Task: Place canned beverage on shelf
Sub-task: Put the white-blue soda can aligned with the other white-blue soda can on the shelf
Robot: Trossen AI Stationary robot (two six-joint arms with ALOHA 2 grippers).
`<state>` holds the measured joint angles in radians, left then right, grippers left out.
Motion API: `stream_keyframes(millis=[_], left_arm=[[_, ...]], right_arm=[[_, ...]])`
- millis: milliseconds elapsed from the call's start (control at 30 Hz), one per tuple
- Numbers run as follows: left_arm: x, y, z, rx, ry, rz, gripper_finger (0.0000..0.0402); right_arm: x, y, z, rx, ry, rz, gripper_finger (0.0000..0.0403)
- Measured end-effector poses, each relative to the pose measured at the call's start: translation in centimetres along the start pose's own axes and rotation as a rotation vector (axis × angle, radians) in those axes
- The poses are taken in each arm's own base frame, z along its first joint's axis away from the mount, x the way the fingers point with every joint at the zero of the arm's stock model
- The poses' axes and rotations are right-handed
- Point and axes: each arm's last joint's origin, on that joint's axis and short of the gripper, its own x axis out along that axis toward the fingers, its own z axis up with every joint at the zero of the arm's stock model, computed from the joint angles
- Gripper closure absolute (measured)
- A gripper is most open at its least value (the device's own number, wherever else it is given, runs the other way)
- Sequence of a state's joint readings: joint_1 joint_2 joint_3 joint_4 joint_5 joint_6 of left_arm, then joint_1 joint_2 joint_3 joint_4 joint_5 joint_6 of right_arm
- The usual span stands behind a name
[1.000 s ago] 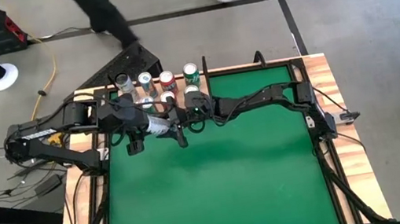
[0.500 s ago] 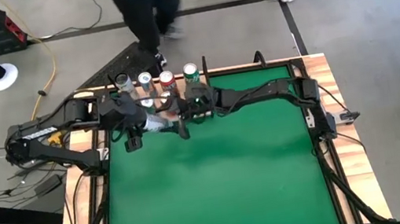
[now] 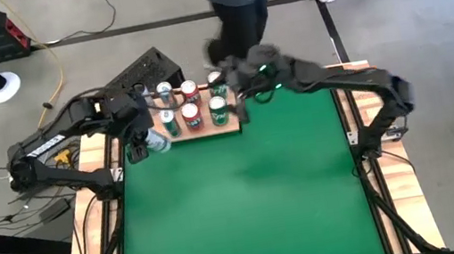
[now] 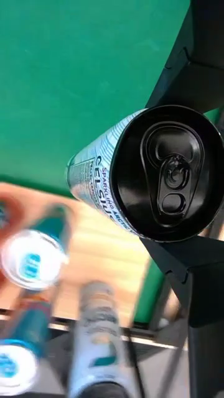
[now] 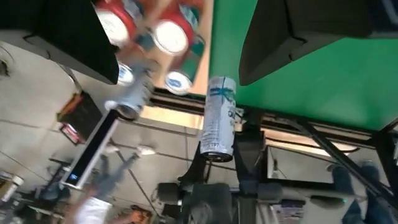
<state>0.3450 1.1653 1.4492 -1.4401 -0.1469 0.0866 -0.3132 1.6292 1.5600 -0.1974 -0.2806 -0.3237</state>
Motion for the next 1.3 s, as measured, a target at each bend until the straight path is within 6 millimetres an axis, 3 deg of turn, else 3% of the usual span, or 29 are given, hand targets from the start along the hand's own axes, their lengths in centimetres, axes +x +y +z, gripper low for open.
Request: stream_keyframes(millis=[233, 433, 633, 767, 1000, 1300], left_arm=[[2.1, 2.5, 0.4, -0.037, 0.139, 0.0, 0.0164], [3.9, 4.1, 0.9, 0.05, 0.229, -0.001, 0.0164], [5.5, 5.7, 1.3, 0.205, 0.295, -0.004, 0.0164], [6.1, 7.0, 1.1, 0.22, 0.316, -0.013, 0.0164], [6.2, 9.2, 0.6, 0.19, 0.234, -0.047, 0.0164], [7.2, 9.8, 0.0, 0.188, 0.235, -0.065, 0.0164]], right_arm=[[-7.3, -1.1, 2.0, 0.038, 0.007, -0.075, 0.0047], [-10.1, 0.4, 0.5, 0.062, -0.011, -0.085, 0.0047], [-11.4, 2.2, -2.2, 0.089, -0.1, -0.119, 0.0047], [-12.1, 3.0, -3.6, 0.116, -0.13, -0.126, 0.0046], [-12.9, 3.7, -4.7, 0.137, -0.117, -0.122, 0.0046], [-13.0, 3.9, -4.9, 0.139, -0.105, -0.117, 0.0046]])
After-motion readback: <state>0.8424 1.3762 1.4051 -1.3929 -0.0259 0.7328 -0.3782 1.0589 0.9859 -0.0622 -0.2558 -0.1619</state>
